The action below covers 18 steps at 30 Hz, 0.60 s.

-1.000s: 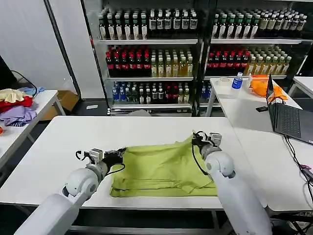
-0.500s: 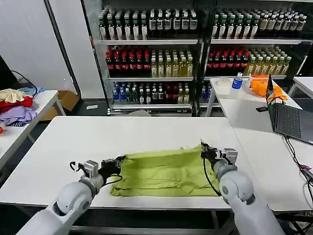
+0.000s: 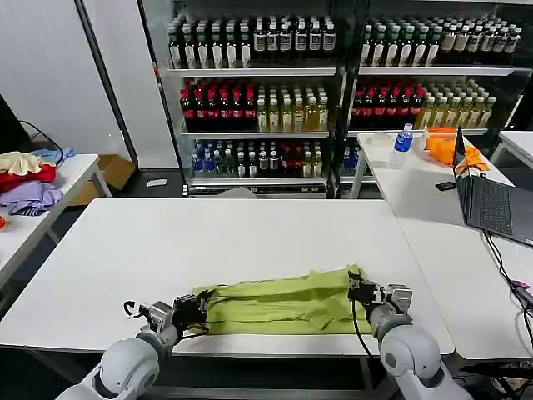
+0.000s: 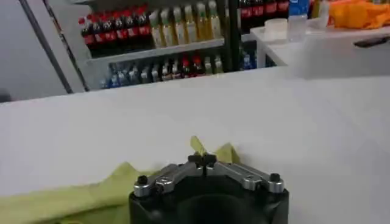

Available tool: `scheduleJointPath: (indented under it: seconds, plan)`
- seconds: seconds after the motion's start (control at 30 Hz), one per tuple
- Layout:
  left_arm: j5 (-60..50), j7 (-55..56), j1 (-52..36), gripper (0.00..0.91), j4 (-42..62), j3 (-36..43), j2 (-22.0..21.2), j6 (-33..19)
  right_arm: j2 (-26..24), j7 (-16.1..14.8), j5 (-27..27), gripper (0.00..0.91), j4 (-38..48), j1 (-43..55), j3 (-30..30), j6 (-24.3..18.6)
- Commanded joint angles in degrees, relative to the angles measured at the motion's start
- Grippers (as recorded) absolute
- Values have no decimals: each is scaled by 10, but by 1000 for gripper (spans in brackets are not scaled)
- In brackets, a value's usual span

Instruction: Fold and organize the clothes.

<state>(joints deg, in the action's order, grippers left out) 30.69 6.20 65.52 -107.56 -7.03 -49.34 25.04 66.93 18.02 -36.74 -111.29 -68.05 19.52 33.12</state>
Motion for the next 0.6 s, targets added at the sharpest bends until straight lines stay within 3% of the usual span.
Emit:
scheduleJointPath:
  seconds: [0.03, 0.3, 0.6]
  plan:
    - [-47, 8, 26, 907, -10, -7, -9, -33, 8, -15, 50, 907, -21, -35, -4, 0]
    - [-26, 71, 85, 907, -83, -69, -30, -54, 5, -22, 83, 907, -118, -112, 40, -6]
    - [59, 153, 113, 907, -75, -102, -126, -23, 7, -27, 99, 907, -189, -203, 89, -19]
